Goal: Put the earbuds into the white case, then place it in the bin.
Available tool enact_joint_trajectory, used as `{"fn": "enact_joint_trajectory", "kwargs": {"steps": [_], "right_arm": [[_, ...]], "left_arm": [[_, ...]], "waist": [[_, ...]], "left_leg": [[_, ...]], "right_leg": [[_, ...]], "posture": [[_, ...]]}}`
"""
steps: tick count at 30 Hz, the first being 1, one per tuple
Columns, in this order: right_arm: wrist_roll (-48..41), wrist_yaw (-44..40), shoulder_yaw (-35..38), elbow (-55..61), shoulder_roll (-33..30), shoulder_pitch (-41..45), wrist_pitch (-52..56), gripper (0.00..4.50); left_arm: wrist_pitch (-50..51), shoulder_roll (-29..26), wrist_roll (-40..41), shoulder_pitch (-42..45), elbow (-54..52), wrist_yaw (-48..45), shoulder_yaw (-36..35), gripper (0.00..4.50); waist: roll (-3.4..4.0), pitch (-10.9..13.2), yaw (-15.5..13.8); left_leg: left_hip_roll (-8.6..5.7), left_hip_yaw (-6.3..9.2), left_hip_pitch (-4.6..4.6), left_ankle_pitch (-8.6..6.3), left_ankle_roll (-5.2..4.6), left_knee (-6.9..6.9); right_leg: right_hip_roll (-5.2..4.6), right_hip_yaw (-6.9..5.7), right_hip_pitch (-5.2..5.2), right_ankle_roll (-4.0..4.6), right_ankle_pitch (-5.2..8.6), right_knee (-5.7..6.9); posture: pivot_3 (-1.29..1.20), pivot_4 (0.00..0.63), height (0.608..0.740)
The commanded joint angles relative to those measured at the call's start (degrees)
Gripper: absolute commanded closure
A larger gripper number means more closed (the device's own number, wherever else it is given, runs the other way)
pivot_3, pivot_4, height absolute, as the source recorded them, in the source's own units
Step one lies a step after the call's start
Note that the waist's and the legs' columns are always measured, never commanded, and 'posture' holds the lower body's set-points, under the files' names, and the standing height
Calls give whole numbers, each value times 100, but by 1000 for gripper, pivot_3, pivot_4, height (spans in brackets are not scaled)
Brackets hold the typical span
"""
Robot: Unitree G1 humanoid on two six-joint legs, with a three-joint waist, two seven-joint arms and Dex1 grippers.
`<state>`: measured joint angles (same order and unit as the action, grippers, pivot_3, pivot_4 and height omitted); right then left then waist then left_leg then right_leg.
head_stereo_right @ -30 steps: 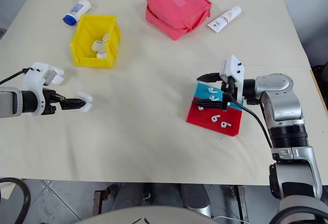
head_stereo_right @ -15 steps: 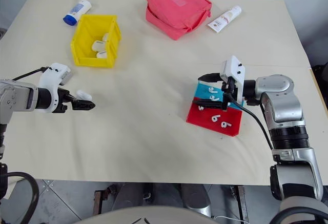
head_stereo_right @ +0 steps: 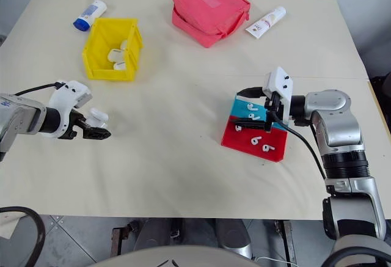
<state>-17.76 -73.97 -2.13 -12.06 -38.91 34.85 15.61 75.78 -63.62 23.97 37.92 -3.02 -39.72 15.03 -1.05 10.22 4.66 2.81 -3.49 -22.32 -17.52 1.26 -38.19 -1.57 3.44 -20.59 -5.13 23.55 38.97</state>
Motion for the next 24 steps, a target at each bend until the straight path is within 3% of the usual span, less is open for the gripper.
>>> {"fn": "enact_joint_trajectory", "kwargs": {"steps": [1, 16, 19, 23, 24], "right_arm": [[-83, 43, 109, 184, -61, -17, -16, 21], [-96, 149, 120, 235, -62, -49, 3, 21], [-91, 158, 121, 225, -68, -34, -4, 0], [-85, 169, 120, 209, -78, -18, -12, 0], [-82, 172, 122, 202, -82, -14, -16, 0]], "left_arm": [[-516, -104, -253, -86, 109, -348, 176, 7], [-1220, 220, -1016, 56, 855, -721, 269, 7], [-1054, 284, -1088, 95, 841, -745, 275, 559], [-871, 333, -1117, 98, 792, -764, 217, 1701], [-799, 325, -1097, 78, 744, -776, 189, 1731]], "waist": [[0, 0, -14], [3, -2, -137], [4, -2, -147], [4, -2, -138], [4, -2, -135]], "left_leg": [[0, 1, 0, 0, 0, 0], [0, -1, 7, 0, -1, -14], [-1, -1, 7, 0, -1, -18], [-1, -2, 6, -1, -3, -18], [0, -2, 6, -1, -3, -18]], "right_leg": [[0, 0, 0, 0, 0, 0], [-3, 1, 1, 0, 0, 2], [-3, 1, 1, 0, 0, 5], [-4, 2, 1, 0, 0, 6], [-3, 2, 1, 0, 0, 6]], "posture": [[0, 150, 740], [0, 150, 740], [0, 150, 740], [0, 150, 740], [0, 150, 740]]}}
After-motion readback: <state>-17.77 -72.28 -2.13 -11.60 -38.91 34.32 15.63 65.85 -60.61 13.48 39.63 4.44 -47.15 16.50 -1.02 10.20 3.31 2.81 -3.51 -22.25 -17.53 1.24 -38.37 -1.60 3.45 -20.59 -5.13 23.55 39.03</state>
